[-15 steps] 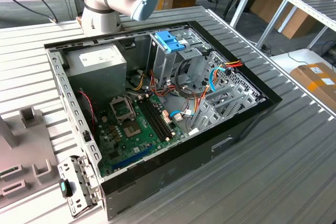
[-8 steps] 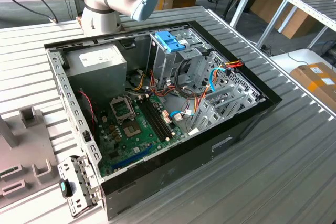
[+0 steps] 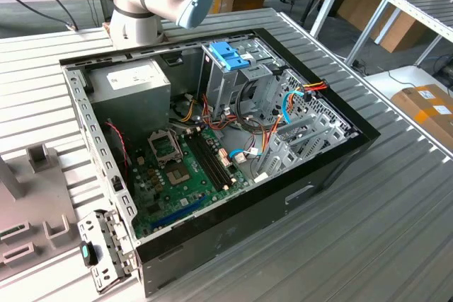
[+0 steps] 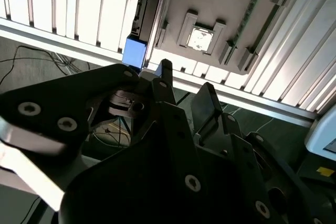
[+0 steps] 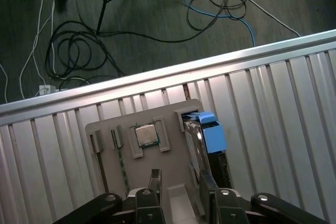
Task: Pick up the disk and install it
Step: 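Pick up the disk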
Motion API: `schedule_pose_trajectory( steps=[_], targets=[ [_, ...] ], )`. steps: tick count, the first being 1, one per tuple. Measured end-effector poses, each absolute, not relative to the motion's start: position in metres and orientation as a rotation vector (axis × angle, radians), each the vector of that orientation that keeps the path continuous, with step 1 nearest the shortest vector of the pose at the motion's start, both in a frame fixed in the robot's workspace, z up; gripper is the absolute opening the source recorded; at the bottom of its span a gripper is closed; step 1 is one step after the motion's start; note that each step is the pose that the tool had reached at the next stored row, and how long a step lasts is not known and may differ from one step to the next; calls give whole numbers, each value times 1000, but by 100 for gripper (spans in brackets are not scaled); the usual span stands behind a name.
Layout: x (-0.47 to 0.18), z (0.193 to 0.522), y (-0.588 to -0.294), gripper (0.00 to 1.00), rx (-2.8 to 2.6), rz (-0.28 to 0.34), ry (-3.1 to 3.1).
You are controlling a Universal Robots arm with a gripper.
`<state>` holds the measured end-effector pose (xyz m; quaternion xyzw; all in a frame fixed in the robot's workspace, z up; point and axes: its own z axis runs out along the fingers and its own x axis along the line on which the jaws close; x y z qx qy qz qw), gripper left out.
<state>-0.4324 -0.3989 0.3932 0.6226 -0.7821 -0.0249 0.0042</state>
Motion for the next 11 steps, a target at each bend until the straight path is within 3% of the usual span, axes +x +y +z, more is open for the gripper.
schedule_pose_trajectory(
  steps=[11],
  targets=[
    [-432,393,-399,42,1999,-78,-2410]
  ],
)
